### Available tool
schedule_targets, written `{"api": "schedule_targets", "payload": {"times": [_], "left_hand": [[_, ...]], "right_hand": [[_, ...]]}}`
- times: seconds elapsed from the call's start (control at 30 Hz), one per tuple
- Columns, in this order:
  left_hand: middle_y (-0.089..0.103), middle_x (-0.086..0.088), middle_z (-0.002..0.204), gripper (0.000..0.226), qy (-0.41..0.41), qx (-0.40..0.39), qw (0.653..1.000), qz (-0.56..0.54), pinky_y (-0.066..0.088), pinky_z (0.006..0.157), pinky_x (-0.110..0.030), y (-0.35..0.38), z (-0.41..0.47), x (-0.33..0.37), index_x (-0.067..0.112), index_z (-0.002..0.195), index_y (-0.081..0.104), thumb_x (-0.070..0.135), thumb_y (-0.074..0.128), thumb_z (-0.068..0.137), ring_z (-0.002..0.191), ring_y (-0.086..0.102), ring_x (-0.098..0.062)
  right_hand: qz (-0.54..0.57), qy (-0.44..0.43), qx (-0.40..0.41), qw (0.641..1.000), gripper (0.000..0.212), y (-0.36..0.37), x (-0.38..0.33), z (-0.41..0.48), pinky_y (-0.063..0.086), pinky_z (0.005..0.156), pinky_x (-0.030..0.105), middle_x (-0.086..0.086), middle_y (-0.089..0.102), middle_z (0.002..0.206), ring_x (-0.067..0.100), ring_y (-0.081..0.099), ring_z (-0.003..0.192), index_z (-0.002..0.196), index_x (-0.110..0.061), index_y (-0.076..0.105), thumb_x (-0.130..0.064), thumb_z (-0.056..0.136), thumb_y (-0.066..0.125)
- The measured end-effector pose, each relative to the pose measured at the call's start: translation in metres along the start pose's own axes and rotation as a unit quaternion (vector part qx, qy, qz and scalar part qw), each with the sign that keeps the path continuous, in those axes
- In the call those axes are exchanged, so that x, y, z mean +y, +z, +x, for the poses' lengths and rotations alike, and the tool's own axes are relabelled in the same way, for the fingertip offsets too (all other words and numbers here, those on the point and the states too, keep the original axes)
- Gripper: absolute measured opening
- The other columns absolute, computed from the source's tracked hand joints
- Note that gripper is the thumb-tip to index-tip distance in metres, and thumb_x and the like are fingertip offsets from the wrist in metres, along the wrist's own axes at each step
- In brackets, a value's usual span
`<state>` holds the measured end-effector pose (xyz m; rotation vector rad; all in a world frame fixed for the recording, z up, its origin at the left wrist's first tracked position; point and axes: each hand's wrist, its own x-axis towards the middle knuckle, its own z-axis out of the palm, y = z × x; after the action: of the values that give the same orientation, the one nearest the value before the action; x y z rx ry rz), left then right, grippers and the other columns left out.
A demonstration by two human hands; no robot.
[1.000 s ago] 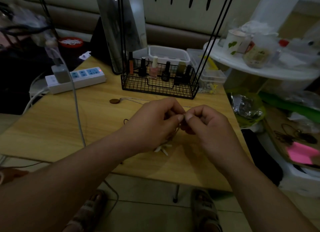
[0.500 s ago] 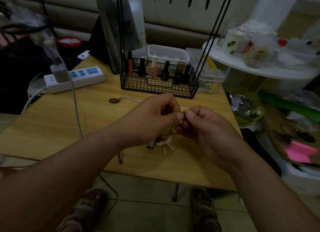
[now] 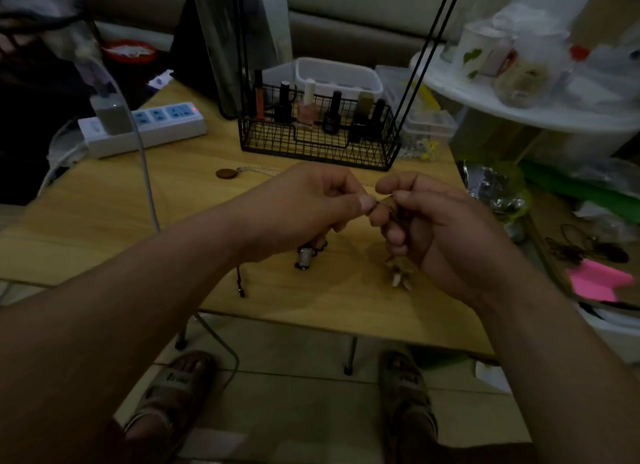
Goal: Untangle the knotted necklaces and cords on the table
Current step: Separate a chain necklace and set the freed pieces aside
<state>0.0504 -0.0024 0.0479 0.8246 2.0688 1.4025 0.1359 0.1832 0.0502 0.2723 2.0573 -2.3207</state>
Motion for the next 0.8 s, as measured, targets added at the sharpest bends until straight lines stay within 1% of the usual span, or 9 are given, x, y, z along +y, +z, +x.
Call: {"api": "schedule_targets", "payload": {"times": [0.13, 0.3, 0.37, 0.43, 0.5, 0.6, 0.67, 0.73, 0.8], "left_hand": [[0.060, 0.007, 0.068, 0.021, -0.005, -0.011, 1.000, -0.012, 0.042, 0.058, -0.033, -0.004, 0.001, -0.001, 0.009, 0.105, 0.069, 0.028, 0.060, 0.104, 0.061, 0.045, -0.013], [0.071, 0.002, 0.082, 0.011, 0.013, 0.017, 0.998, -0.055, 0.053, 0.061, -0.022, -0.001, 0.004, -0.003, 0.011, 0.105, 0.067, 0.020, 0.060, 0.105, 0.064, 0.051, -0.013], [0.073, -0.002, 0.087, 0.009, 0.028, 0.027, 0.998, -0.051, 0.056, 0.067, -0.024, 0.000, 0.006, -0.005, 0.010, 0.106, 0.068, 0.015, 0.061, 0.104, 0.067, 0.057, -0.013], [0.074, -0.005, 0.091, 0.009, 0.038, 0.030, 0.997, -0.052, 0.060, 0.074, -0.030, 0.001, 0.007, -0.006, 0.009, 0.107, 0.068, 0.012, 0.060, 0.104, 0.071, 0.061, -0.013], [0.075, -0.006, 0.092, 0.010, 0.042, 0.029, 0.997, -0.063, 0.062, 0.077, -0.033, 0.002, 0.007, -0.006, 0.007, 0.109, 0.068, 0.009, 0.059, 0.104, 0.072, 0.063, -0.014], [0.076, -0.007, 0.094, 0.010, 0.048, 0.025, 0.997, -0.057, 0.063, 0.078, -0.038, 0.002, 0.006, -0.005, 0.008, 0.109, 0.067, 0.008, 0.058, 0.105, 0.073, 0.064, -0.015], [0.077, -0.008, 0.095, 0.010, 0.053, 0.024, 0.997, -0.053, 0.062, 0.075, -0.036, 0.002, 0.006, -0.004, 0.010, 0.111, 0.065, 0.007, 0.058, 0.104, 0.073, 0.064, -0.017], [0.077, -0.008, 0.095, 0.012, 0.053, 0.028, 0.996, -0.062, 0.059, 0.072, -0.033, 0.003, 0.006, -0.004, 0.010, 0.115, 0.061, 0.006, 0.057, 0.104, 0.072, 0.064, -0.018], [0.077, -0.007, 0.096, 0.013, 0.054, 0.039, 0.996, -0.057, 0.059, 0.071, -0.030, 0.003, 0.005, -0.003, 0.013, 0.116, 0.059, 0.007, 0.059, 0.104, 0.072, 0.064, -0.018]], "right_hand": [[0.015, 0.010, 0.003, 1.000, 0.027, -0.006, -0.003, 0.000, 0.045, 0.053, 0.028, 0.015, 0.071, 0.082, 0.019, 0.058, 0.060, 0.113, -0.007, 0.059, -0.008, 0.106, 0.033], [-0.120, -0.001, 0.021, 0.993, 0.013, -0.010, 0.000, -0.001, 0.027, 0.047, 0.025, 0.002, 0.061, 0.070, 0.010, 0.041, 0.052, 0.105, -0.011, 0.067, -0.016, 0.103, 0.055], [-0.173, -0.022, 0.018, 0.985, 0.008, -0.008, 0.002, -0.002, 0.027, 0.045, 0.021, -0.004, 0.050, 0.061, 0.007, 0.035, 0.048, 0.100, -0.011, 0.069, -0.017, 0.099, 0.064], [-0.214, -0.049, 0.040, 0.975, 0.011, -0.006, 0.004, -0.001, 0.031, 0.045, 0.014, -0.014, 0.047, 0.052, 0.001, 0.038, 0.045, 0.099, -0.008, 0.071, -0.018, 0.097, 0.068], [-0.234, -0.078, 0.065, 0.967, 0.013, -0.006, 0.006, -0.001, 0.032, 0.046, 0.009, -0.016, 0.047, 0.050, 0.000, 0.040, 0.044, 0.099, -0.008, 0.073, -0.020, 0.096, 0.070], [-0.254, -0.112, 0.084, 0.957, 0.010, -0.007, 0.006, 0.000, 0.038, 0.055, 0.017, -0.013, 0.042, 0.055, 0.003, 0.038, 0.050, 0.097, -0.015, 0.076, -0.023, 0.095, 0.072], [-0.265, -0.122, 0.088, 0.953, 0.007, -0.006, 0.006, 0.000, 0.040, 0.065, 0.027, -0.007, 0.041, 0.059, 0.013, 0.040, 0.058, 0.095, -0.019, 0.077, -0.024, 0.095, 0.072], [-0.272, -0.133, 0.093, 0.948, 0.006, -0.005, 0.007, -0.001, 0.038, 0.065, 0.034, -0.005, 0.041, 0.061, 0.016, 0.040, 0.060, 0.093, -0.022, 0.076, -0.025, 0.096, 0.072], [-0.279, -0.145, 0.099, 0.944, 0.008, -0.004, 0.007, -0.001, 0.038, 0.063, 0.034, -0.004, 0.043, 0.061, 0.015, 0.041, 0.059, 0.092, -0.023, 0.076, -0.025, 0.097, 0.070]]}}
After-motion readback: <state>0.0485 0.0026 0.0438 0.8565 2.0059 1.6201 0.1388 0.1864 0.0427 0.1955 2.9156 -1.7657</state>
